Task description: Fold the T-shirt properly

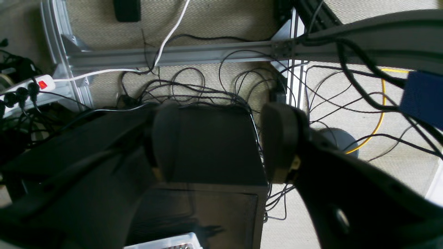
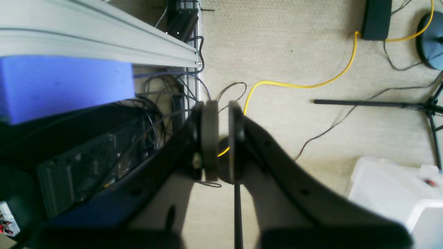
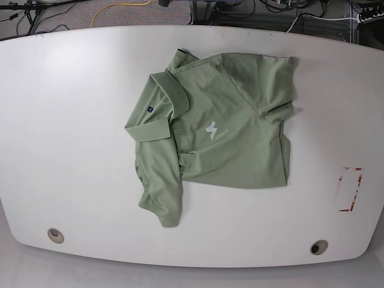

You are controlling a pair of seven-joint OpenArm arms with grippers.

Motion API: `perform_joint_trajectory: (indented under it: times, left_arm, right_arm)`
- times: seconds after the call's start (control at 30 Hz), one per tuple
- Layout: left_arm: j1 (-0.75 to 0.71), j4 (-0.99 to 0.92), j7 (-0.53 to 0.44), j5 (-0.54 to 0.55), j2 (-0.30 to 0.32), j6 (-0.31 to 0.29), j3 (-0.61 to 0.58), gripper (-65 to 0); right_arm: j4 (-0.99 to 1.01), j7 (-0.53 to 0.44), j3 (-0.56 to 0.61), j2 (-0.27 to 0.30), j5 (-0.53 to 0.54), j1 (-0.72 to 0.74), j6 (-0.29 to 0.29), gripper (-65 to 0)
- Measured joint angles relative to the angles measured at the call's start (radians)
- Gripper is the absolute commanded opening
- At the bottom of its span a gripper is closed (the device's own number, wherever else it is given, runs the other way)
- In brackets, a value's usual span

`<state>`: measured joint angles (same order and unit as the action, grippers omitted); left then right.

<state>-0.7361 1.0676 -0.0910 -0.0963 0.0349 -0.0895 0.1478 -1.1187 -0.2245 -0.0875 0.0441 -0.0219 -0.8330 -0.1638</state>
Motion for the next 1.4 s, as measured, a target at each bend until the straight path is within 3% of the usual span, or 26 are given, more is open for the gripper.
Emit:
perform_joint_trajectory:
  times: [1.4]
  left_arm:
    - [-0.314,0.581,0.002,0.001,-0.015,0.003,0.018,-31.6]
  right_arm:
    - [-0.520,0.023,-0.007,-0.034,0.014,-0.331,0.007,-60.2]
